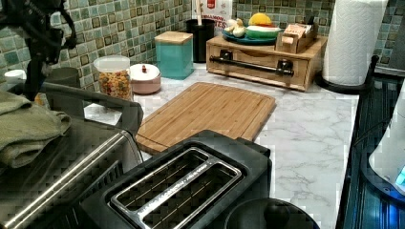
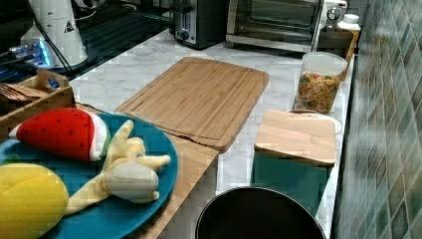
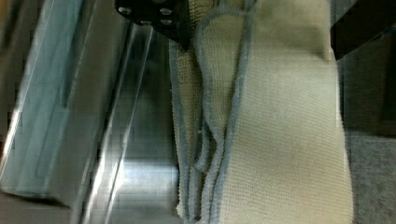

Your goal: Pick up the towel.

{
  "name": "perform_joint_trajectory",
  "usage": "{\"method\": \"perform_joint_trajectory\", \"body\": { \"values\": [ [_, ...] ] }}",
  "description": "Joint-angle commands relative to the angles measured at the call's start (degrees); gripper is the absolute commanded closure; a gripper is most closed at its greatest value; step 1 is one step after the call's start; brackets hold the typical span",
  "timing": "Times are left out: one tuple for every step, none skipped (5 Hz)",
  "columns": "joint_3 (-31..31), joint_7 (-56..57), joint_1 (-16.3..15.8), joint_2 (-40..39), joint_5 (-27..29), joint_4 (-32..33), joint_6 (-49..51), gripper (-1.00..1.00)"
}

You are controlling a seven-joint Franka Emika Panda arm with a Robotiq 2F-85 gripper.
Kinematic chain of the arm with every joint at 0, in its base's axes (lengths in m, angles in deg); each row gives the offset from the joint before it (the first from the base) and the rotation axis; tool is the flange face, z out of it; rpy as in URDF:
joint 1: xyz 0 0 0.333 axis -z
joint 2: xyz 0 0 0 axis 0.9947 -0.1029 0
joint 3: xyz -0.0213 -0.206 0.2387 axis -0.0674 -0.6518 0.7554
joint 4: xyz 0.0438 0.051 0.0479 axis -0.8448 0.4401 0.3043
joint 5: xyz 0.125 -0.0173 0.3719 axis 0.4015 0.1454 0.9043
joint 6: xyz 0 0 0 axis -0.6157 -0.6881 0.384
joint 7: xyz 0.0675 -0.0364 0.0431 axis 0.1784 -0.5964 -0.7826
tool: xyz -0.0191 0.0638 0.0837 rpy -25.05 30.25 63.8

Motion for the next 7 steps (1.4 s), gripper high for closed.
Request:
{"method": "perform_joint_trajectory", "body": {
  "values": [
    [-0.1,-9.9,-6.9,-3.0,-6.3,-14.2,0.0,-0.02],
    [0.3,-11.1,-7.6,-5.3,-6.7,-16.2,1.3,1.00],
    [0.4,-12.4,-8.5,-8.5,-7.1,-18.7,4.1,1.00],
    [0.3,-13.6,-9.6,-10.0,-7.7,-20.3,6.6,1.00],
    [-0.8,-14.0,-9.8,-8.5,-7.8,-20.7,6.6,1.00],
    [-0.5,-11.4,-7.3,-2.8,-6.9,-15.6,3.7,1.00],
    [-0.6,-7.5,-3.4,5.7,-3.6,-6.9,-0.8,1.00]
  ]
}}
